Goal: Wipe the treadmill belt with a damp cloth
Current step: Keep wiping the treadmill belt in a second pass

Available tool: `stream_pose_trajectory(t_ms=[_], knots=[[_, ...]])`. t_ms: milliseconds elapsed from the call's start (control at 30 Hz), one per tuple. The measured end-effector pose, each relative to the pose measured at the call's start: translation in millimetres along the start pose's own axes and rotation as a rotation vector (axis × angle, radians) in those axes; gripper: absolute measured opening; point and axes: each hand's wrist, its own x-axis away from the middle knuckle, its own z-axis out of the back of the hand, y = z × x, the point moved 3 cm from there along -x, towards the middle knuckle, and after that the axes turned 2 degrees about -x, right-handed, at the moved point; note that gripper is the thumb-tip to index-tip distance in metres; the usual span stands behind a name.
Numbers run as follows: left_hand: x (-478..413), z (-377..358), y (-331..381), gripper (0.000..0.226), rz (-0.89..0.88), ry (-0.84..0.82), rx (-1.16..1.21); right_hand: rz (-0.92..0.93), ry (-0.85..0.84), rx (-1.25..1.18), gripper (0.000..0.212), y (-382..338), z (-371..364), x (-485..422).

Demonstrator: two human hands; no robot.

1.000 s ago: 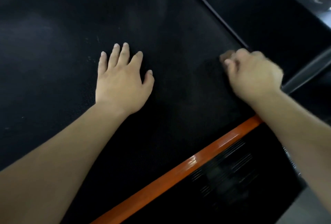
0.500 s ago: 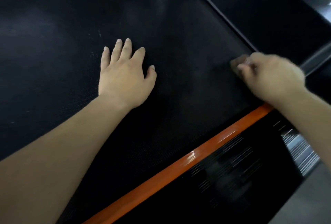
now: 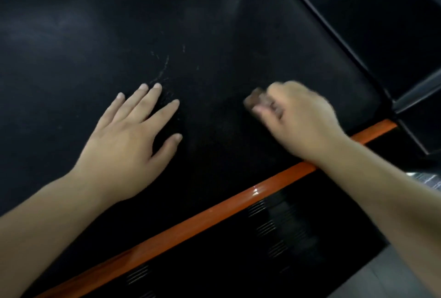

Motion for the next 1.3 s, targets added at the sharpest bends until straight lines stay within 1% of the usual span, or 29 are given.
stream_pose_trajectory(t_ms=[33,67,167,200,233,300,333,367,400,467,500,533,567,633,667,733,767,800,833,867,933,967,1000,1100,1133,1167,1233,1267,1300], knots=[[10.0,1.5,-6.4,0.07,-0.001,-0.004,-0.007,0.06,-0.044,-0.03,0.03,-9.1,-2.0,4.5],[18.4,3.0,-12.0,0.07,0.002,-0.006,-0.008,0.043,-0.049,-0.021,0.031,-6.5,2.6,1.0],[34.5,4.0,-21.8,0.07,0.017,-0.001,0.0,-0.227,0.043,0.048,0.027,22.0,16.6,-25.4],[36.7,3.7,-22.0,0.069,0.02,0.008,0.001,-0.222,0.057,0.042,0.026,18.3,14.9,-25.0],[38.0,2.7,-21.0,0.068,0.024,0.022,0.001,-0.15,0.037,0.016,0.026,5.5,10.0,-19.0],[39.7,1.5,-18.7,0.067,0.03,0.046,-0.007,0.051,-0.101,-0.091,0.032,-33.0,-1.1,5.8],[40.4,1.5,-18.3,0.066,0.034,0.055,-0.009,0.094,-0.144,-0.116,0.033,-39.5,-1.7,18.0],[40.5,2.1,-18.5,0.066,0.034,0.061,-0.004,0.086,-0.141,-0.103,0.033,-33.3,3.4,22.8],[41.0,2.8,-18.8,0.066,0.032,0.064,0.005,0.019,-0.102,-0.048,0.034,-18.9,10.7,22.4],[42.7,5.1,-21.6,0.067,0.021,0.054,0.014,-0.197,0.008,0.045,0.035,8.4,23.6,20.4],[45.5,6.3,-24.2,0.067,0.016,0.046,0.013,-0.269,0.042,0.086,0.034,11.2,24.3,22.6],[49.0,7.2,-27.9,0.068,0.01,0.041,0.01,-0.273,0.046,0.122,0.032,3.1,20.7,25.7],[53.4,7.5,-32.2,0.068,0.005,0.036,0.005,-0.21,0.022,0.124,0.031,-12.1,13.9,28.9],[64.4,8.3,-43.5,0.069,-0.002,0.019,-0.015,-0.058,-0.075,0.022,0.034,-42.1,2.1,36.9],[70.1,9.2,-50.7,0.07,-0.004,0.009,-0.03,-0.054,-0.092,-0.007,0.036,-43.3,3.8,36.9],[82.5,11.6,-68.9,0.071,0.014,-0.002,-0.06,-0.19,-0.029,0.041,0.035,-26.4,16.2,27.0],[89.2,13.4,-79.5,0.072,0.031,0.0,-0.073,-0.268,0.017,0.085,0.032,-18.1,20.6,23.3],[96.0,15.1,-90.2,0.073,0.052,0.005,-0.074,-0.301,0.043,0.112,0.028,-17.7,19.4,23.4],[101.4,17.3,-100.0,0.073,0.074,0.014,-0.068,-0.266,0.053,0.119,0.026,-29.9,14.4,25.2],[106.2,18.6,-107.2,0.073,0.09,0.019,-0.059,-0.186,0.034,0.09,0.025,-50.4,5.6,27.2],[112.5,19.4,-112.6,0.072,0.107,0.026,-0.058,-0.001,-0.045,0.012,0.027,-93.7,-9.6,27.0],[114.1,20.6,-111.9,0.073,0.115,0.033,-0.062,0.051,-0.062,0.011,0.028,-105.2,-11.6,21.4],[114.5,22.0,-109.7,0.073,0.119,0.038,-0.062,0.044,-0.057,0.033,0.027,-106.2,-11.7,9.7],[116.3,24.0,-103.5,0.073,0.142,0.048,-0.045,-0.14,0.052,0.028,0.023,-96.5,-7.2,-15.4],[117.4,24.2,-102.3,0.072,0.158,0.056,-0.036,-0.117,0.078,0.015,0.023,-106.7,-11.1,-9.9],[118.6,24.1,-100.9,0.072,0.173,0.068,-0.027,-0.032,0.065,-0.014,0.023,-125.6,-17.9,0.3],[121.2,22.9,-99.0,0.072,0.189,0.082,-0.013,0.19,-0.055,-0.104,0.026,-169.8,-27.3,25.6],[122.3,22.5,-99.3,0.072,0.194,0.084,-0.007,0.263,-0.106,-0.122,0.027,-177.2,-28.5,30.6],[123.4,22.7,-100.2,0.072,0.198,0.084,-0.004,0.277,-0.121,-0.095,0.026,-175.0,-25.1,25.8]])
